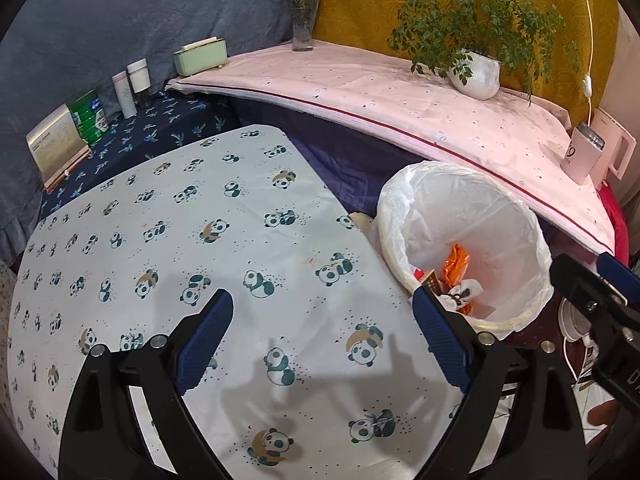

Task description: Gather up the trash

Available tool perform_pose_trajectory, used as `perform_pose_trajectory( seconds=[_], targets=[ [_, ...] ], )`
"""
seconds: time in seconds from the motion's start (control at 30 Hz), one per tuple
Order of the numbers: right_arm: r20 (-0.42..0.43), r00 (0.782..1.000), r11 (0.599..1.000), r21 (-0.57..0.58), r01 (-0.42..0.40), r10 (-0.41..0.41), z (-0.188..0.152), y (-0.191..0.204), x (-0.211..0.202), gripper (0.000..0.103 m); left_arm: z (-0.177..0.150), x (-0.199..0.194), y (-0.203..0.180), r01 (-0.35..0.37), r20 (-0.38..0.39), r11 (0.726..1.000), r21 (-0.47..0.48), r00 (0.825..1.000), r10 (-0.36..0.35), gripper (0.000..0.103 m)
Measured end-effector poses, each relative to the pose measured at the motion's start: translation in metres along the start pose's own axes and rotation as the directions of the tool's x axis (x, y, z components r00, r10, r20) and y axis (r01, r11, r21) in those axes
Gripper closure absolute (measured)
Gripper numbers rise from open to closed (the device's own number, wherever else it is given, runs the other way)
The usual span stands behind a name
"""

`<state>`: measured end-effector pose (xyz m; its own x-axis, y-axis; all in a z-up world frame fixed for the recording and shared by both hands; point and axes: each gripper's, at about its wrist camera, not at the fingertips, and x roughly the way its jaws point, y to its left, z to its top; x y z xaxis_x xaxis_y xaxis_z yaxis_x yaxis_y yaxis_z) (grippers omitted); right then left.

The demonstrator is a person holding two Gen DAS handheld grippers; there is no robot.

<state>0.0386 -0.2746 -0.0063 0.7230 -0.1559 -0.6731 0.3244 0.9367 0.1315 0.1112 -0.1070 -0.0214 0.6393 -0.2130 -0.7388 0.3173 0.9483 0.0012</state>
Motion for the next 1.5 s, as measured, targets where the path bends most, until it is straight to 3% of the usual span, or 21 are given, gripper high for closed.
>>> perform_pose_trajectory(
  seconds=[0.07,0.4,1.1,1.5],
  targets=[
    [-0.007,1.0,1.0,-0.004,0.009,-0.009,-0.002,-0.001,0.0,0.006,-0.003,0.0,0.002,-0.005,-0.005,1.0,0.0,1.0,0.005,0.016],
    [0.021,0.998,0.997,-0.051,0.06,-0.059,-0.017,0.0,-0.005,0.007,-0.015,-0.002,0.007,-0.029,-0.015,0.999,-0.015,0.999,0.029,0.011],
    [-0.013,0.997,0.995,-0.069,0.076,-0.077,-0.034,-0.006,-0.001,0.007,-0.022,-0.004,-0.011,-0.066,-0.004,0.998,0.022,0.998,0.067,0.009],
    [-0.02,0.997,0.995,-0.07,0.077,-0.079,-0.038,-0.007,0.0,0.007,-0.023,-0.004,-0.015,-0.05,-0.013,0.999,0.017,0.999,0.05,0.008]
  ],
)
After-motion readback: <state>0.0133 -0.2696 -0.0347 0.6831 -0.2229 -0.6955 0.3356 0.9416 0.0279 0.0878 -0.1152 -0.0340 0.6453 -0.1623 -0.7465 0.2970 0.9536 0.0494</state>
